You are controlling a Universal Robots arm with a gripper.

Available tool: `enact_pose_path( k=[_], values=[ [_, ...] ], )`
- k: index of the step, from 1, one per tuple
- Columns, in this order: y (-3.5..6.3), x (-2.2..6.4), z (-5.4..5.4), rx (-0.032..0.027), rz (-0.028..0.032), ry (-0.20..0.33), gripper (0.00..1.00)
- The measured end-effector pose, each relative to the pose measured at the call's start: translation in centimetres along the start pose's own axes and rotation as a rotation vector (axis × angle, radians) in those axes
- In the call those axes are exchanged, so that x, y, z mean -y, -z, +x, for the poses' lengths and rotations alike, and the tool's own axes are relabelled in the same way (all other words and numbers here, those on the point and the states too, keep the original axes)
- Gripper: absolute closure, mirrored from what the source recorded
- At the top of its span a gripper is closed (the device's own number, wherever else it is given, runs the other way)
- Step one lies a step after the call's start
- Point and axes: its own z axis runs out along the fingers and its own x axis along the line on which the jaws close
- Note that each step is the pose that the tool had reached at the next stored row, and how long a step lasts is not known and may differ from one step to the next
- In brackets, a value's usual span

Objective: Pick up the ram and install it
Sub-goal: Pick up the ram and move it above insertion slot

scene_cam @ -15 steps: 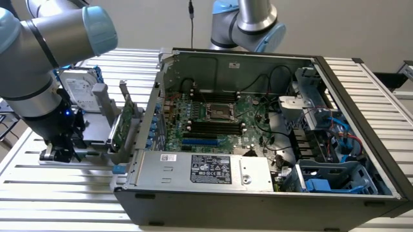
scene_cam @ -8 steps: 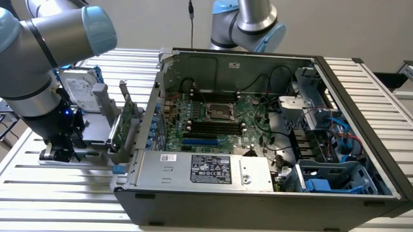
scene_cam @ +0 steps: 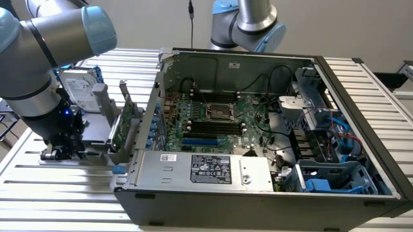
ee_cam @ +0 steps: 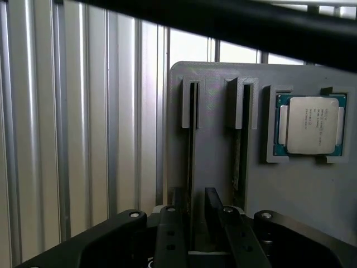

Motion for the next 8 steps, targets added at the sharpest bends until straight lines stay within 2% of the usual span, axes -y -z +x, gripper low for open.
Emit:
enact_pose_path(
  k=[8],
  values=[
    [0.19, 0.00, -0.01, -0.0023, 0.0000, 0.000, 0.71]
  ],
)
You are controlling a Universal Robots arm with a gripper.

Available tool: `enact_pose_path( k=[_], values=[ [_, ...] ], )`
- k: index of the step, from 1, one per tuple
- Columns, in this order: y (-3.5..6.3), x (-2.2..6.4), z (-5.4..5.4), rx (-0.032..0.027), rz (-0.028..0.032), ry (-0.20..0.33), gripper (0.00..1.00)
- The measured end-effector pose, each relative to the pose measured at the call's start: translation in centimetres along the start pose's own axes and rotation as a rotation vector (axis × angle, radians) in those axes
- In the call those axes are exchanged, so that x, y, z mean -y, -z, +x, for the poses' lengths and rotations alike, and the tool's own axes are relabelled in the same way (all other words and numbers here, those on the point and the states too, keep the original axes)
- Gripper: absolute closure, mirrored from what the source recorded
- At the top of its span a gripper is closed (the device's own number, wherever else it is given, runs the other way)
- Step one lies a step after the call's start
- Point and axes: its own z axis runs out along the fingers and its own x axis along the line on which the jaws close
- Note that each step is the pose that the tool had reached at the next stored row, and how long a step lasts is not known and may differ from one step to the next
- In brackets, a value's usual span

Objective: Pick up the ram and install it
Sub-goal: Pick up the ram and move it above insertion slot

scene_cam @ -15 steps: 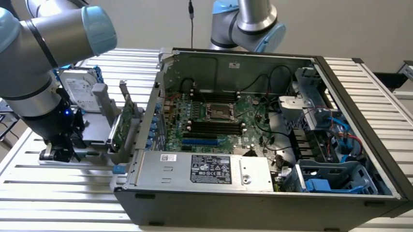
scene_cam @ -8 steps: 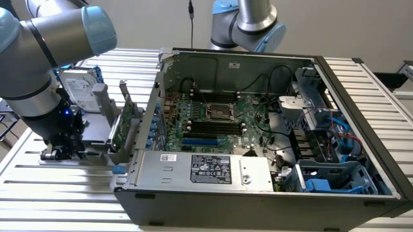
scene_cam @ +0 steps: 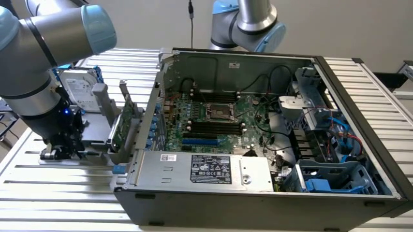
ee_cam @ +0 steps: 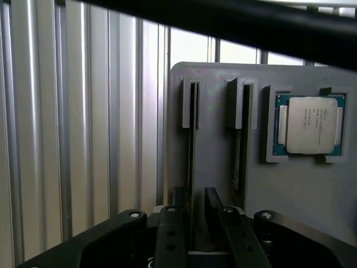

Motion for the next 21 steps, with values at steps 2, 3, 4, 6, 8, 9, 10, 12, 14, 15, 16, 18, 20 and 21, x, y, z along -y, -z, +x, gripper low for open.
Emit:
enact_pose_path(
  k=[2, 3, 4, 6, 8, 9, 10, 12, 14, 15, 16, 18, 20, 21],
  values=[
    [0.00, 0.00, 0.00, -0.0003, 0.0000, 0.000, 0.71],
    [0.00, 0.00, -0.01, -0.0005, 0.0000, 0.000, 0.71],
    [0.01, 0.00, -0.01, -0.0008, -0.0001, 0.000, 0.71],
    [0.00, 0.00, -0.01, -0.0012, 0.0000, 0.000, 0.80],
    [0.01, 0.00, -0.01, -0.0016, 0.0000, 0.000, 0.80],
    [0.01, 0.00, -0.01, -0.0018, -0.0001, 0.000, 0.86],
    [0.02, 0.00, -0.01, -0.0020, 0.0000, 0.000, 0.86],
    [0.03, 0.00, -0.01, -0.0023, -0.0001, 0.000, 0.86],
    [0.06, 0.00, -0.02, -0.0024, 0.0001, 0.000, 0.86],
    [0.09, 0.00, -0.02, -0.0025, 0.0000, 0.000, 0.86],
    [0.12, 0.00, -0.01, -0.0027, -0.0001, 0.000, 0.86],
    [0.21, 0.00, -0.02, -0.0027, -0.0001, 0.000, 0.86],
    [0.34, -0.01, -0.02, -0.0029, -0.0002, 0.000, 0.86],
    [0.43, -0.01, -0.02, -0.0029, -0.0002, 0.000, 0.86]
  ],
)
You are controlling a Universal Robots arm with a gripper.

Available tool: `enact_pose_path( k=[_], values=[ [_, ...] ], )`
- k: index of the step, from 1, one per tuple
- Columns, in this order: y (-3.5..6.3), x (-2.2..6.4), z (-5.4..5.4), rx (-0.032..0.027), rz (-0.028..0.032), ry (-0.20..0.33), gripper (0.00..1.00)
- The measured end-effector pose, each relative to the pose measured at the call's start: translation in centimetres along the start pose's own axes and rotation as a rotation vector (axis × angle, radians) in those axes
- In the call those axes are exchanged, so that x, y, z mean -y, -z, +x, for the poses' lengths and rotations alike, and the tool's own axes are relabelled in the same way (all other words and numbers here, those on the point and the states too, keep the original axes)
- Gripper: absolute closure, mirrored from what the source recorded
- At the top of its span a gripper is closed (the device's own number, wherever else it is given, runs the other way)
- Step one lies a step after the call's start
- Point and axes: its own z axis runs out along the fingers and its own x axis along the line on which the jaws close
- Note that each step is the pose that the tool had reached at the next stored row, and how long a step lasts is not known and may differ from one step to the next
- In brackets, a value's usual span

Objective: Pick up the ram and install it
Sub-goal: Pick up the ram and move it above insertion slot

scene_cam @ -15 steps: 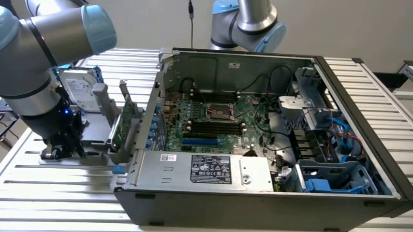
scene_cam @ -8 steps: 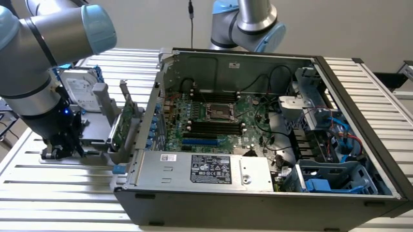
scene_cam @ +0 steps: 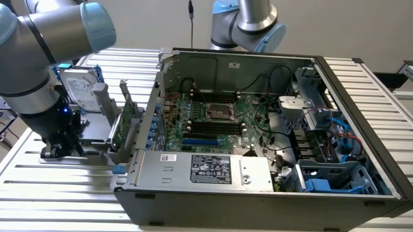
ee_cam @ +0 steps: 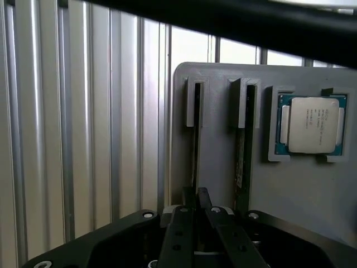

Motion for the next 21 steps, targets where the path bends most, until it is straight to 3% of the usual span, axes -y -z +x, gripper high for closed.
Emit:
enact_pose_path(
  k=[11, 21],
  values=[
    [1.89, -0.02, -0.1, 0.0001, 0.0002, 0.000, 0.86],
    [6.18, -0.08, -0.3, -0.0001, 0.0002, 0.000, 0.86]
  ],
)
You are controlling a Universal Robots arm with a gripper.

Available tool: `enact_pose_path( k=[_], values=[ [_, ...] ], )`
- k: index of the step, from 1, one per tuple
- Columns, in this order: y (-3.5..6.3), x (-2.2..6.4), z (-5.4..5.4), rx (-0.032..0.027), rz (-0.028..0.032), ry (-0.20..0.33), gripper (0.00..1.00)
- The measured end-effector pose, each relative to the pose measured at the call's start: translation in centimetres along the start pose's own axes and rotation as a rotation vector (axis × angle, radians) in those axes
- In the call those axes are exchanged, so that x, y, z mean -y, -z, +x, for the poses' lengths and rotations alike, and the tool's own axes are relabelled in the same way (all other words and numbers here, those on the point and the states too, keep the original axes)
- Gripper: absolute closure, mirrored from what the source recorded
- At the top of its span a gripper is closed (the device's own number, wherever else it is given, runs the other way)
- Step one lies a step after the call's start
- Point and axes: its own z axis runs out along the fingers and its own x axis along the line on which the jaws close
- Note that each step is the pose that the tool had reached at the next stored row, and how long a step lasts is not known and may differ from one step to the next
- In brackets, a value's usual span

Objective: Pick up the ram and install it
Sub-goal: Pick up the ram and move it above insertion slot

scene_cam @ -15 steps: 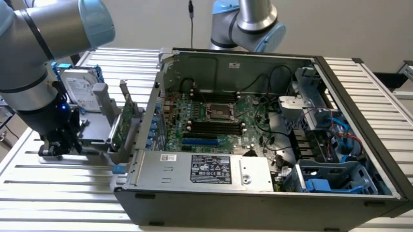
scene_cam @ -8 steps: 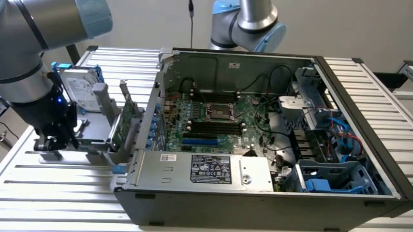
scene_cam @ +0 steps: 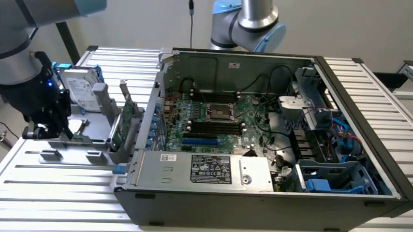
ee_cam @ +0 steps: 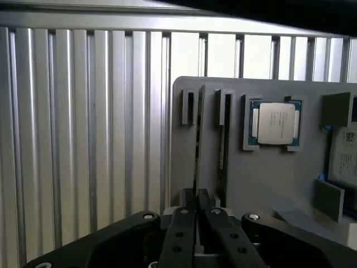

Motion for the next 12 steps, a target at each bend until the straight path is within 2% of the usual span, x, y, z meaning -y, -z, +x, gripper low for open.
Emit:
enact_pose_path(
  k=[5, 12],
  values=[
    [1.67, 0.09, -0.1, -0.0001, -0.0002, 0.005, 0.86],
    [4.33, 0.71, -0.1, 0.0060, -0.0009, 0.027, 0.86]
  ],
)
